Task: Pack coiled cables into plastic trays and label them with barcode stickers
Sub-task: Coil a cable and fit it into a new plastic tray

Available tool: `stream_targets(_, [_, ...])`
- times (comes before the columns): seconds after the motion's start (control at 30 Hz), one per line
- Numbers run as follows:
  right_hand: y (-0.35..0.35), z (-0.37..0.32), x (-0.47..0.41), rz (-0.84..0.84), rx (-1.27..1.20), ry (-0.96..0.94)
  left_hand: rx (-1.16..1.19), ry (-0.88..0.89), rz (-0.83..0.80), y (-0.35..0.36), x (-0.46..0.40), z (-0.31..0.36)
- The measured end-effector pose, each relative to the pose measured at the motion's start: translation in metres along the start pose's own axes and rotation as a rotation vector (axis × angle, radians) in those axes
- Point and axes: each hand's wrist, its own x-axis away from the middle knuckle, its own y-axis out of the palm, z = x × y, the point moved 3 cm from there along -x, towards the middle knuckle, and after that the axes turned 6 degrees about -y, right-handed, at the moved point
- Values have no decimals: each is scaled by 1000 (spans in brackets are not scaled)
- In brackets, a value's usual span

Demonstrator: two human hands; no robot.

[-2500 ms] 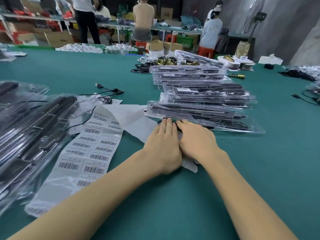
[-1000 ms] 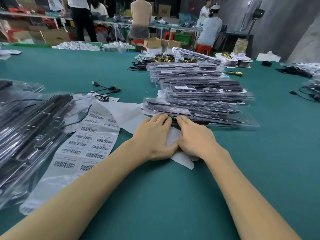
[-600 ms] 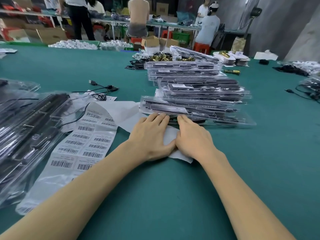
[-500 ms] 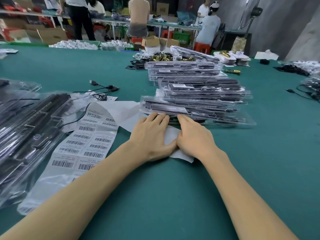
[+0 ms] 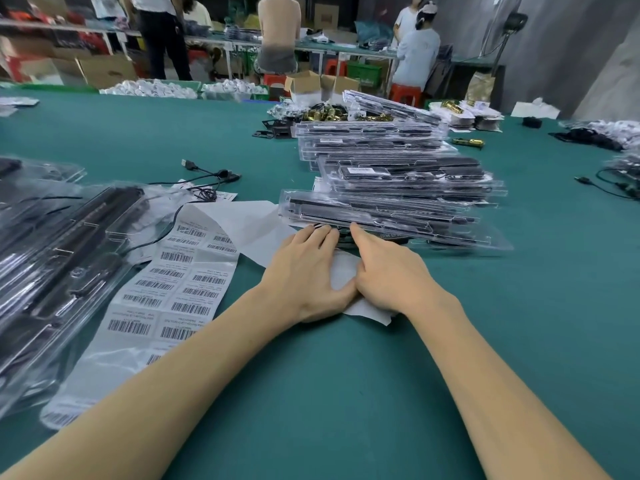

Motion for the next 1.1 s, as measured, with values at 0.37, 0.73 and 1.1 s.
stream_targets(0.37, [2, -12, 7, 51, 24, 8, -3, 0, -27, -4, -4, -4])
stream_targets(0.73, [-3, -9, 18, 108, 127, 191, -57, -1, -27, 1, -6, -6])
stream_targets(1.1, [-3, 4, 18, 59, 97, 236, -68, -13, -20, 4, -9, -7])
